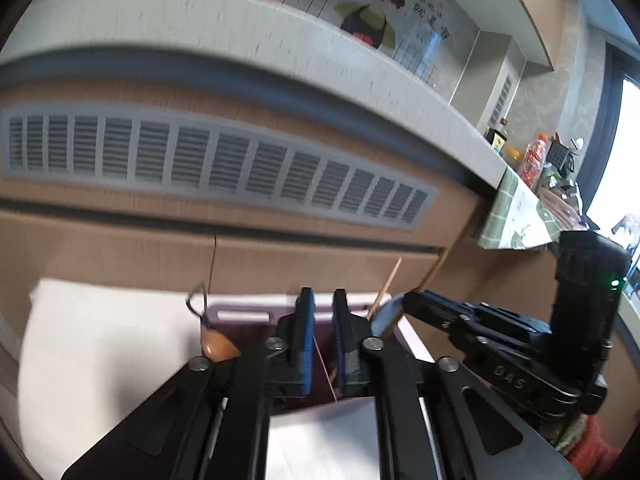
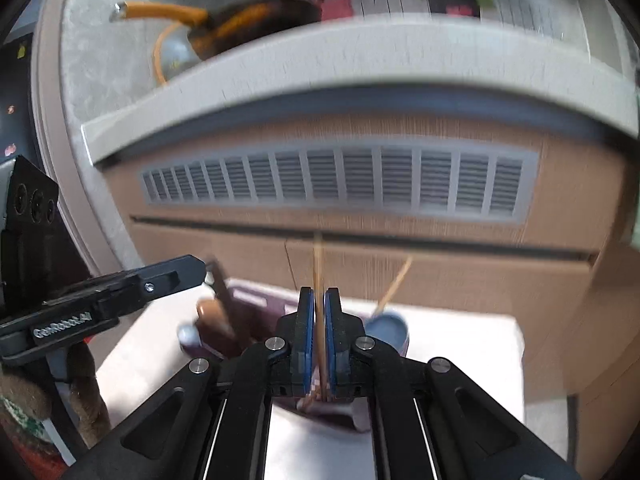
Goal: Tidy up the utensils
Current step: 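Lift the black spoon and chopstick and carry both above the caddy, then open both tools to drop the spoon and chopstick into the caddy, then move the left tool to the translucent spoon while the right tool approaches the smiley metal spoon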
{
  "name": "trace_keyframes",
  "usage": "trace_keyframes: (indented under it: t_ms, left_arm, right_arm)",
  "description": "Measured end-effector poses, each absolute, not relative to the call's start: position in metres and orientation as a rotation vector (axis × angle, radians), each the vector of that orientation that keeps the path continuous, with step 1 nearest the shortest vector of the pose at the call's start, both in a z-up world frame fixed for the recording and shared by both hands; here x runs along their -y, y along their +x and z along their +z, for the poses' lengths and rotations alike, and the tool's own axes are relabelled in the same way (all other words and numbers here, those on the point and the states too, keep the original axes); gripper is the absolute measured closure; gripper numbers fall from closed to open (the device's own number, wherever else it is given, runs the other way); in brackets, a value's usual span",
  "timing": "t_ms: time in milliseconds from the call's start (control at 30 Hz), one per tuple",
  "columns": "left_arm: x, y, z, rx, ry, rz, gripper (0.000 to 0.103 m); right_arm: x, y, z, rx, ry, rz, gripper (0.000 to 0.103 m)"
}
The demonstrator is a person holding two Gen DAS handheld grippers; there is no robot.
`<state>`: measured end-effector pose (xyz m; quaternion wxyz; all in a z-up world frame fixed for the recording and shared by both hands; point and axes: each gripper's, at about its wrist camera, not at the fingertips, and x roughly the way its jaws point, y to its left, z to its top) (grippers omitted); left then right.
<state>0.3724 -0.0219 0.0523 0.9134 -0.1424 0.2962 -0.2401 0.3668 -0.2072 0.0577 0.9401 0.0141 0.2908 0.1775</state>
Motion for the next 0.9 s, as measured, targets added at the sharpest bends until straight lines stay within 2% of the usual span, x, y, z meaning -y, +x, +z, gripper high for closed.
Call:
trace_keyframes:
  t_ms: [33, 67, 167, 333, 467, 667, 767, 900]
  left_arm:
    - [0.021, 0.371, 0.050, -0.619, -0.301, -0.497, 0.078]
    - [0.019, 0.368, 0.048, -0.624, -0.310, -0.501, 0.076]
    - [0.008, 0.349, 0.045, -0.625, -0.334, -0.501, 0.075]
    - [-0.023, 0.299, 0.037, -0.610, -0.311, -0.420, 0.075]
    - [-0.044, 0.255, 0.011, -0.667, -0.223, -0.300, 0.075]
    - [-0.072, 0.208, -0.038, -0.817, -0.176, -0.198, 0.075]
    - [-0.092, 0.188, -0.052, -0.846, -0.202, -0.134, 0.075]
    - [-0.120, 0.164, -0.061, -0.837, -0.271, -0.071, 0.075]
  right_arm:
    - [0.208, 0.366, 0.053, -0.604, 0.028, 0.358, 0.095]
    - [0.210, 0.364, 0.049, -0.607, 0.028, 0.351, 0.094]
    - [0.217, 0.348, 0.045, -0.583, 0.027, 0.337, 0.092]
    - [0.236, 0.302, 0.045, -0.522, 0.021, 0.338, 0.081]
    - [0.234, 0.274, 0.013, -0.702, 0.008, 0.492, 0.081]
    - [0.209, 0.223, -0.050, -0.874, -0.136, 0.590, 0.081]
    - [0.202, 0.201, -0.069, -0.913, -0.211, 0.588, 0.081]
    - [0.221, 0.176, -0.076, -0.920, -0.177, 0.555, 0.081]
